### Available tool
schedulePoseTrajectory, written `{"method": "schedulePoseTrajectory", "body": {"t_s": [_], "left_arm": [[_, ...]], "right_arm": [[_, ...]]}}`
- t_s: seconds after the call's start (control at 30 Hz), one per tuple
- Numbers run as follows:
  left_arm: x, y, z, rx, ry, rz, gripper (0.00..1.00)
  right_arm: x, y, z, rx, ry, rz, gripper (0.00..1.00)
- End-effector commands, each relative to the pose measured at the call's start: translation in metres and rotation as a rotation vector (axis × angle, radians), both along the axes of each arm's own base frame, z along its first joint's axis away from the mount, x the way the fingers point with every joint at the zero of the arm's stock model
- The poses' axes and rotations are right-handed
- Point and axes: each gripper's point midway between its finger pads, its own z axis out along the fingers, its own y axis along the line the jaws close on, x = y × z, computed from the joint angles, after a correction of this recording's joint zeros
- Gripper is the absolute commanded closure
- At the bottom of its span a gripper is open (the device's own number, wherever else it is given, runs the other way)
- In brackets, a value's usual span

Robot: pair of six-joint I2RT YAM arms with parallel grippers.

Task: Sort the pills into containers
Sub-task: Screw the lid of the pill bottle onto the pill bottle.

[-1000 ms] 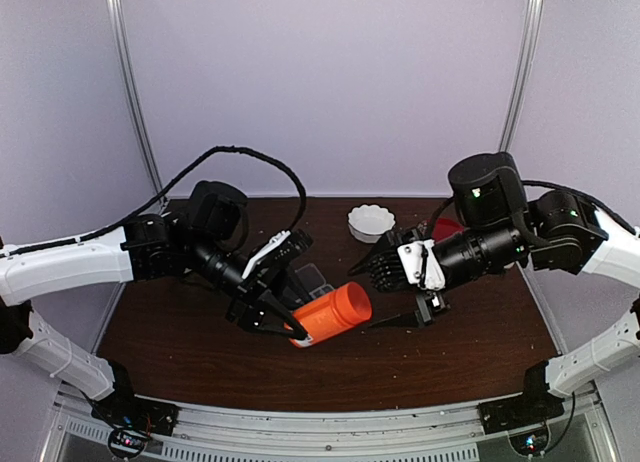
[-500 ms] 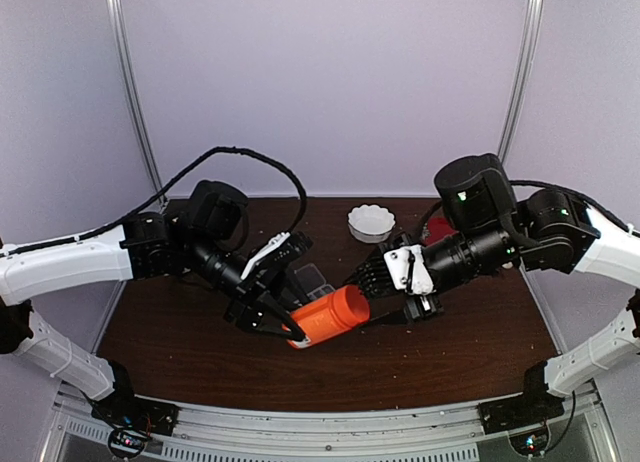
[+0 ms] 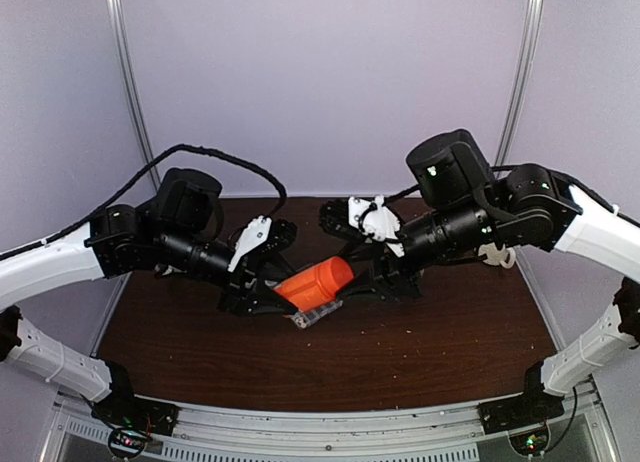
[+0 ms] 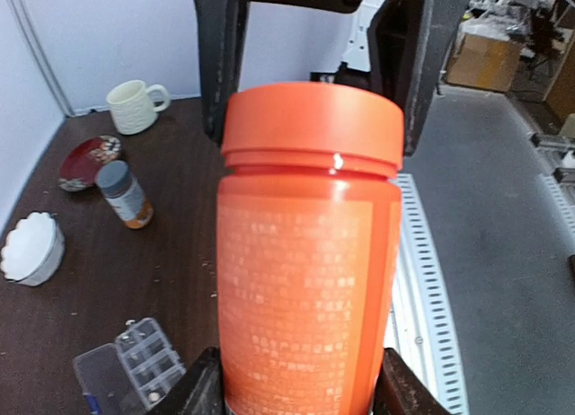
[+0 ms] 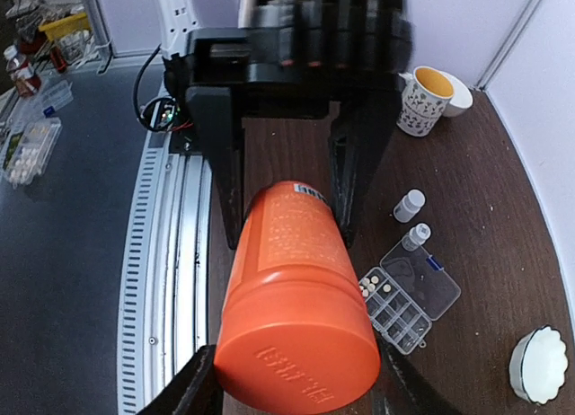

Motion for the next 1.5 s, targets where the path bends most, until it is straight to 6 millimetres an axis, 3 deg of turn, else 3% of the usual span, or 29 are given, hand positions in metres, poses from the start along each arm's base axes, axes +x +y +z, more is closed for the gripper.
{"method": "schedulePoseTrajectory", "body": {"t_s": [0.0, 0.13, 0.27, 0.4, 0.57, 0.83, 0.87, 0.97, 1.07, 1.2, 1.27, 1.33, 1.47], "left_arm": [[0.067, 0.004, 0.07, -0.14, -0.377, 0.312, 1.0], [0.07, 0.008, 0.087, -0.168, -0.591, 0.361, 1.0], [0.075, 0.005, 0.086, -0.133, -0.794, 0.434, 1.0], [0.082, -0.002, 0.081, -0.045, -0.957, 0.503, 1.0], [0.092, -0.01, 0.078, 0.069, -1.149, 0.63, 1.0], [0.096, -0.014, 0.077, 0.096, -1.188, 0.702, 1.0], [0.095, -0.016, 0.077, 0.085, -1.178, 0.695, 1.0], [0.089, -0.025, 0.067, 0.081, -1.103, 0.617, 1.0], [0.08, -0.033, 0.047, 0.122, -0.948, 0.511, 1.0], [0.075, -0.031, 0.021, 0.17, -0.841, 0.479, 1.0], [0.073, -0.028, 0.009, 0.196, -0.801, 0.471, 1.0], [0.071, -0.025, 0.001, 0.21, -0.749, 0.464, 1.0], [0.059, -0.025, -0.01, 0.193, -0.613, 0.398, 1.0]], "right_arm": [[-0.001, 0.02, -0.014, -0.045, 0.266, -0.155, 0.68], [0.004, 0.028, -0.016, -0.024, 0.424, -0.264, 0.7], [0.02, 0.035, -0.013, 0.081, 0.652, -0.385, 0.83], [0.037, 0.032, -0.01, 0.205, 0.794, -0.485, 0.83], [0.057, 0.022, -0.02, 0.289, 0.942, -0.592, 0.86], [0.072, 0.008, -0.02, 0.415, 1.016, -0.645, 0.88], [0.073, 0.007, -0.02, 0.419, 1.012, -0.647, 0.85], [0.073, -0.001, -0.021, 0.395, 0.953, -0.646, 0.62], [0.072, -0.015, -0.016, 0.372, 0.828, -0.624, 0.49], [0.081, -0.048, -0.007, 0.454, 0.743, -0.657, 0.36], [0.087, -0.068, -0.003, 0.486, 0.676, -0.708, 0.17], [0.09, -0.087, 0.003, 0.493, 0.588, -0.757, 0.04], [0.088, -0.113, 0.019, 0.449, 0.371, -0.751, 0.0]]}}
